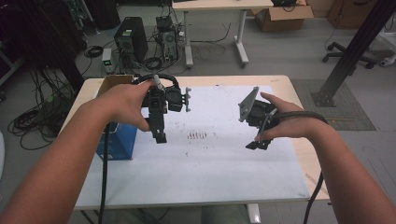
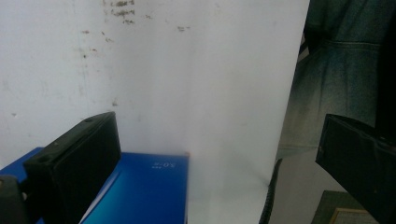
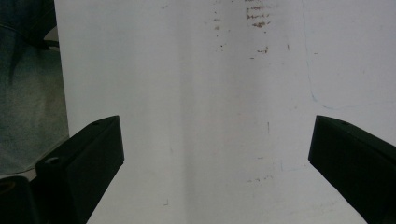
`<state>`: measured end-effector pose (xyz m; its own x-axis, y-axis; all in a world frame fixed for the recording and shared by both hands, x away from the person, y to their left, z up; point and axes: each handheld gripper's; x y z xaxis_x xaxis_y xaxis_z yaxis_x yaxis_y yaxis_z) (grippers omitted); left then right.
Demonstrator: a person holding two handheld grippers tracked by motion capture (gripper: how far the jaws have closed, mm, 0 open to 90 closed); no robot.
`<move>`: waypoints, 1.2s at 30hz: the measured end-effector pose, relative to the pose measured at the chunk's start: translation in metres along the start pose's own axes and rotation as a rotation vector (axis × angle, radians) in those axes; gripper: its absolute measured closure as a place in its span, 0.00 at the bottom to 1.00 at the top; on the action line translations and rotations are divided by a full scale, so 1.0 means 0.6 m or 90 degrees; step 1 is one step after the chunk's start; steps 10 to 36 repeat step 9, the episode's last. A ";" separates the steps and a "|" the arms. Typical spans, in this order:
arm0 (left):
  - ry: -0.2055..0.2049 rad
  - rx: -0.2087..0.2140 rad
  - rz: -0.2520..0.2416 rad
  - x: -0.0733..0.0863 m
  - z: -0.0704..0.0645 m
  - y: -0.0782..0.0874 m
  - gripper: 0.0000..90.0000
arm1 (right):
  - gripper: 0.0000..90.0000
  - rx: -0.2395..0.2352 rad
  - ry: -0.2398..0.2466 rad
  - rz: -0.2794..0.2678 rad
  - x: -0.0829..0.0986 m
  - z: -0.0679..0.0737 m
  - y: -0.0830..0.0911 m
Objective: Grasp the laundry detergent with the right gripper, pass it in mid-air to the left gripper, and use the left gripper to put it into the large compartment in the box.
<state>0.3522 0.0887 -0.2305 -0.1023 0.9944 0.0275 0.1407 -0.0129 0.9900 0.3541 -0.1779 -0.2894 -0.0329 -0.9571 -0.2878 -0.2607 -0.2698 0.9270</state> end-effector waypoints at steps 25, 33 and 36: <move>0.007 -0.001 -0.002 0.001 0.003 0.000 0.00 | 0.04 0.008 -0.005 -0.013 0.001 -0.002 0.006; 0.007 -0.001 -0.002 0.001 0.003 0.000 0.00 | 0.04 0.008 -0.005 -0.013 0.001 -0.002 0.006; 0.007 -0.001 -0.002 0.001 0.003 0.000 0.00 | 0.04 0.008 -0.005 -0.013 0.001 -0.002 0.006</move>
Point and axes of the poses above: each handheld gripper's, and its own axes: y roughly backward along the jaws, x roughly out of its underside, z roughly to its left, and after that the axes turned 7 degrees about x, right-handed
